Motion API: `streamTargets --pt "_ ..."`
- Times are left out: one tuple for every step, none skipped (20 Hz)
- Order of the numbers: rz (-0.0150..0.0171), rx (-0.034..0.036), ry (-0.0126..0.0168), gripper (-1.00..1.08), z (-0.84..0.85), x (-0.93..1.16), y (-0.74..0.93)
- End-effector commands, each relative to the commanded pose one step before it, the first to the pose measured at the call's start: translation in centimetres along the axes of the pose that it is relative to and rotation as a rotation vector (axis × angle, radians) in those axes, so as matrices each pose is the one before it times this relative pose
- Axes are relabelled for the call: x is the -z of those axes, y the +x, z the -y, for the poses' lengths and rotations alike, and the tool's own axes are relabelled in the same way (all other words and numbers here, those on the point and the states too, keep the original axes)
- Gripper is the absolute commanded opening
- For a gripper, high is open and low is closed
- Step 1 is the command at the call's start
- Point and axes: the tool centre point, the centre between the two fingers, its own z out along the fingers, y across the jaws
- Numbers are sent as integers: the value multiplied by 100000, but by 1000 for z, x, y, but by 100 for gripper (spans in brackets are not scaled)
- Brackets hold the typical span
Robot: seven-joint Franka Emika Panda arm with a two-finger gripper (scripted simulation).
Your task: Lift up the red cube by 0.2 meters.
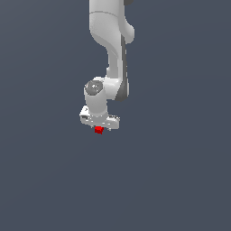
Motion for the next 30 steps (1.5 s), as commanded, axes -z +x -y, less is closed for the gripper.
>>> streamTargets --pt "-227 -1664 -31 100 -784 -1197 -424" --pt "-85 -505 4 100 -239 -351 -104" --pt "-73 -436 10 100 -205 -308 -86" --pt "-62 -373 15 100 -175 -263 -69" --pt "-50 -304 19 100 -141 -218 -53" --pt "-38 -235 21 100 -108 -172 -38" --pt "-27 -166 19 100 -75 -124 -25" --pt "-15 -96 13 100 -43 -75 -14" --pt "0 0 0 100 4 -27 -5" --pt "0 0 0 -100 0 0 0" --pt "0 0 0 -100 0 0 0" --pt "0 0 0 -100 0 0 0" --pt "0 0 0 -100 0 0 0" --pt "0 0 0 -100 0 0 0" --pt "0 0 0 -100 0 0 0" --pt "0 0 0 -100 0 0 0" --pt "0 0 0 -100 0 0 0" --pt "0 0 0 -100 0 0 0" --pt "0 0 0 -100 0 0 0" --pt "0 0 0 -100 2 37 -9" --pt "0 0 0 -100 0 26 -1" --pt "0 0 0 -100 0 77 -3" --pt "0 0 0 -100 0 128 -5" --pt "0 0 0 -100 1 179 -6" --pt "0 0 0 -100 1 231 -8" --pt "0 0 0 -100 1 283 -10" --pt "0 0 0 -100 1 336 -11" --pt "0 0 0 -100 1 389 -13" --pt "0 0 0 -100 1 444 -14" --pt "4 -34 60 -100 -20 499 -14"
